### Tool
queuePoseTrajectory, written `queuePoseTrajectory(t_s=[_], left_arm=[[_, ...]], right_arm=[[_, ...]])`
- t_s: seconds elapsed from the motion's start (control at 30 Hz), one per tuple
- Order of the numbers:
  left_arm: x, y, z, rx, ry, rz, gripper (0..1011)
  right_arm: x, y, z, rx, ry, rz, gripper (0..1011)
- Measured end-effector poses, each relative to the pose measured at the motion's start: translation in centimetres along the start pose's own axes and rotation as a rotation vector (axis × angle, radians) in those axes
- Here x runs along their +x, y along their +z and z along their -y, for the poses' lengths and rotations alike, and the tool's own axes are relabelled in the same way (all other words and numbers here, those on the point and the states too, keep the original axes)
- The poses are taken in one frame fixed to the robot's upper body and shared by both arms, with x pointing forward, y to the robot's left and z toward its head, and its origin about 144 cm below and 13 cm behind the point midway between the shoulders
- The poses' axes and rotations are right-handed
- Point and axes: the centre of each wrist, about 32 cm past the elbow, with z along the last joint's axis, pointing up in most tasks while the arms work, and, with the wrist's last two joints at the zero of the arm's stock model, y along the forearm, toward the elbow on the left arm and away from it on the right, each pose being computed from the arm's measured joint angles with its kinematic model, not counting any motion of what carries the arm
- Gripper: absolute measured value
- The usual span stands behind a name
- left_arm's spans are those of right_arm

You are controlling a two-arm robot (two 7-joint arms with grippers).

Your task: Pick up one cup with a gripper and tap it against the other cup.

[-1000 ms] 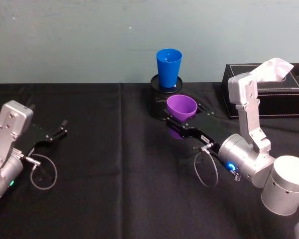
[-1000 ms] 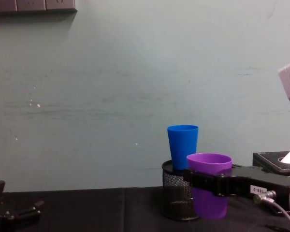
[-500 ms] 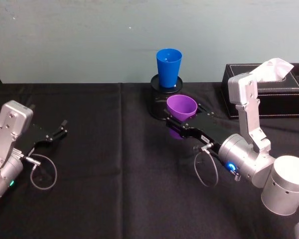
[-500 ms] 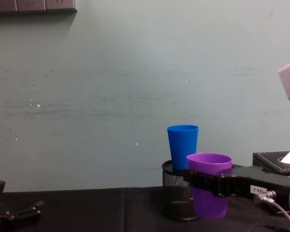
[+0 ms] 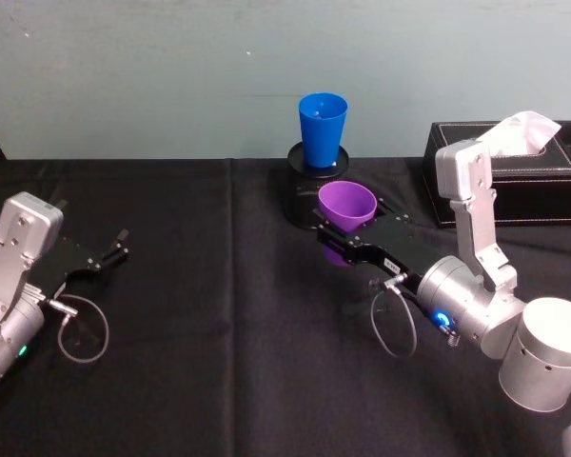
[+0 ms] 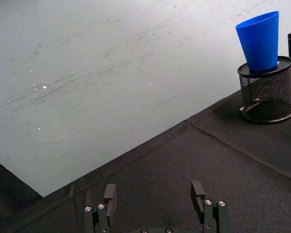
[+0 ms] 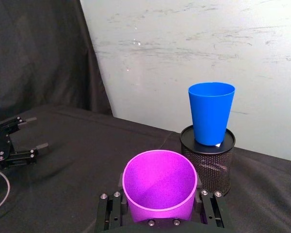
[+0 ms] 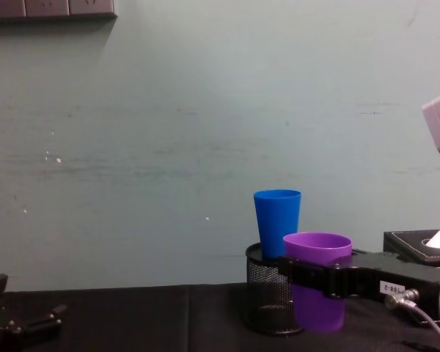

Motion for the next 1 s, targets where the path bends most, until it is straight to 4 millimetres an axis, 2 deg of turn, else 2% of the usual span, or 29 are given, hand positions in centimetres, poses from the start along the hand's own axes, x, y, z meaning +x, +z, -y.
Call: queuePoseTrajectory(t_s=[1.0], left_arm=[[0.0,0.0,0.0,0.0,0.0,0.0,1000]], right_arm=[[0.0,0.0,0.0,0.0,0.0,0.0,733]])
